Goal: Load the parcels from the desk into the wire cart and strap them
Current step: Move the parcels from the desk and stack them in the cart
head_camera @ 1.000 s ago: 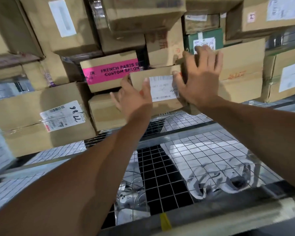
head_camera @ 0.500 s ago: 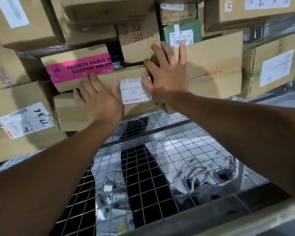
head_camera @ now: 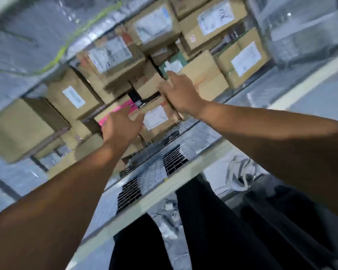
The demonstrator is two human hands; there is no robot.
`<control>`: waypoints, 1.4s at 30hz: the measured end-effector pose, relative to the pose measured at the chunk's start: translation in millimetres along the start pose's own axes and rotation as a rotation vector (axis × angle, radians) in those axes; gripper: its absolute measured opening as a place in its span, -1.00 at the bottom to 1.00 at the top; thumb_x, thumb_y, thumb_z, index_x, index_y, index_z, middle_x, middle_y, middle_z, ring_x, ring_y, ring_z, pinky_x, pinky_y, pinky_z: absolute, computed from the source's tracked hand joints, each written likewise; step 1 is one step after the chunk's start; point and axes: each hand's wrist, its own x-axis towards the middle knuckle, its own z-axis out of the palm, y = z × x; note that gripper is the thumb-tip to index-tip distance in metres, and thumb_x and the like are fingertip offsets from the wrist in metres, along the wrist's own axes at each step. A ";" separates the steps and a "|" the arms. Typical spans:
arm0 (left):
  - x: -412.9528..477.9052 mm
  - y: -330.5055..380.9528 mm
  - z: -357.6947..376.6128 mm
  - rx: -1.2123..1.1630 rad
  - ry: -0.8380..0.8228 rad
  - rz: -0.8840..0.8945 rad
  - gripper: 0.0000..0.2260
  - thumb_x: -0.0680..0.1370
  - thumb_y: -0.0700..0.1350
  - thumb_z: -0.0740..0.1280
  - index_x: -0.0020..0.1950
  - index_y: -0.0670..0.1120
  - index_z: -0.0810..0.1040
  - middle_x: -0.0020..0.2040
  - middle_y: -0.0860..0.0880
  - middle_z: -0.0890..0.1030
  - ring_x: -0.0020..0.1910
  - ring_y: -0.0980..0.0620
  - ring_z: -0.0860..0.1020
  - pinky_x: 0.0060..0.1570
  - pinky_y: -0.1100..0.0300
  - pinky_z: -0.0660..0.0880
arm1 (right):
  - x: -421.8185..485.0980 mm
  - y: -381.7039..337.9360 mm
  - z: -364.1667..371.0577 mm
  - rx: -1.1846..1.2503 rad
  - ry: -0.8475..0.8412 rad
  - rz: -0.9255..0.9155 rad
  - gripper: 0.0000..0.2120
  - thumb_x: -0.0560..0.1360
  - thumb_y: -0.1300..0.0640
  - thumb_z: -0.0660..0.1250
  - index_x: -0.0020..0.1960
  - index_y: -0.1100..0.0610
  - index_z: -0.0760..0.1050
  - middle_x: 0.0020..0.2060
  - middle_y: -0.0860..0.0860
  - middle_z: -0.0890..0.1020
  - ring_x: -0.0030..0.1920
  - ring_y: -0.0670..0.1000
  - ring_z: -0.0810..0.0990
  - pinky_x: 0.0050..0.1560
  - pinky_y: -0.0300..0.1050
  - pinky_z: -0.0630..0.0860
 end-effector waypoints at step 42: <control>-634.8 198.0 320.0 0.880 -0.773 1.753 -0.43 0.60 0.15 0.34 0.52 -0.13 0.47 0.49 -0.16 0.49 0.53 -0.18 0.36 0.54 -0.15 0.22 | -830.2 320.4 248.3 0.790 0.902 1.613 -0.28 0.65 -0.37 -0.11 0.70 -0.10 -0.16 0.70 0.05 -0.11 0.68 0.13 -0.17 0.61 0.32 -0.22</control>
